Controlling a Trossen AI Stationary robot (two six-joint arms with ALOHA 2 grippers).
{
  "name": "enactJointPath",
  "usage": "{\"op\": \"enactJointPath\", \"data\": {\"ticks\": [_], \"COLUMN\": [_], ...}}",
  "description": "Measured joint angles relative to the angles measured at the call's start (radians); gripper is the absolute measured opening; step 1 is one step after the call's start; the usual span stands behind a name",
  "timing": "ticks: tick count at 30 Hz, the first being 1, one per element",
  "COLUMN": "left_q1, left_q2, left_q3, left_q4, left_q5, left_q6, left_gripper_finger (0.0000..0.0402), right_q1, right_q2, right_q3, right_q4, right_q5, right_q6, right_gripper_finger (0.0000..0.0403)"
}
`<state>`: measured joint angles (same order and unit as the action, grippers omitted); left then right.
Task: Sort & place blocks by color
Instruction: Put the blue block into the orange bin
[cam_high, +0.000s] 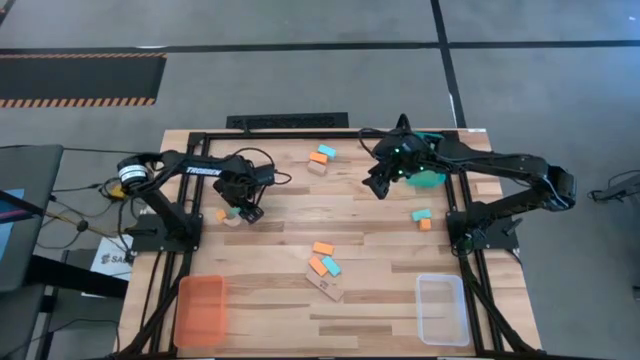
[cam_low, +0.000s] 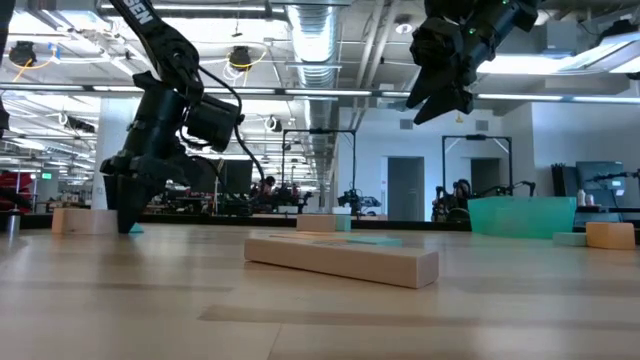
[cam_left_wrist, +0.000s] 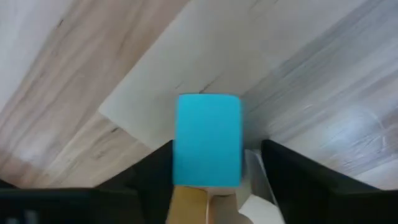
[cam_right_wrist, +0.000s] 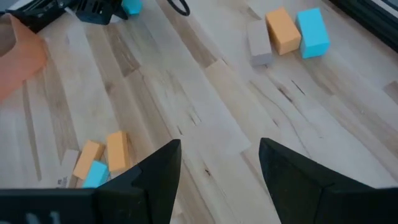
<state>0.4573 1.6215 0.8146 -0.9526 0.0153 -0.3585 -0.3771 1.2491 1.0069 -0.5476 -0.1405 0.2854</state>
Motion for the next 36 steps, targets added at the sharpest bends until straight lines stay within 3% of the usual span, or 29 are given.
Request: {"op": "enactJointPath", "data": {"ticks": [5, 9, 15, 18, 22, 25, 28, 36], "left_q1": [0.019, 0.050, 0.066, 0.070, 0.026, -0.084, -0.249, -0.819], "left_q2": [-0.008, -0.052, -0.203, -0.288, -0.399, -0.490, -0.577, -0.671], "left_q3": [0.000, 0.003, 0.035, 0.043, 0.043, 0.043, 0.043, 0.043], "left_q4": [0.008, 0.077, 0.147, 0.177, 0.167, 0.128, 0.087, 0.054], "left_q5": [-0.005, -0.009, 0.101, 0.192, 0.394, 0.476, 0.481, 0.321], "left_q6": [0.016, 0.022, -0.025, -0.103, -0.232, -0.348, -0.515, -1.176], "left_gripper_finger": [0.0103, 0.0101, 0.0101, 0.0108, 0.0112, 0.0105, 0.0104, 0.0107], "right_q1": [0.000, 0.000, 0.000, 0.000, -0.003, -0.003, -0.003, -0.003], "right_q2": [0.000, 0.000, 0.000, 0.000, 0.000, 0.000, 0.000, 0.000], "right_q3": [0.000, 0.000, 0.000, 0.000, 0.000, 0.000, 0.000, 0.000], "right_q4": [-0.001, 0.000, 0.005, 0.009, 0.020, 0.040, 0.069, 0.051], "right_q5": [0.003, 0.003, 0.003, 0.005, 0.006, 0.006, 0.006, 0.006], "right_q6": [-0.006, -0.022, -0.030, -0.033, -0.033, -0.033, -0.035, -0.061], "right_gripper_finger": [0.0238, 0.0238, 0.0238, 0.0238, 0.0238, 0.0238, 0.0238, 0.0238]}}
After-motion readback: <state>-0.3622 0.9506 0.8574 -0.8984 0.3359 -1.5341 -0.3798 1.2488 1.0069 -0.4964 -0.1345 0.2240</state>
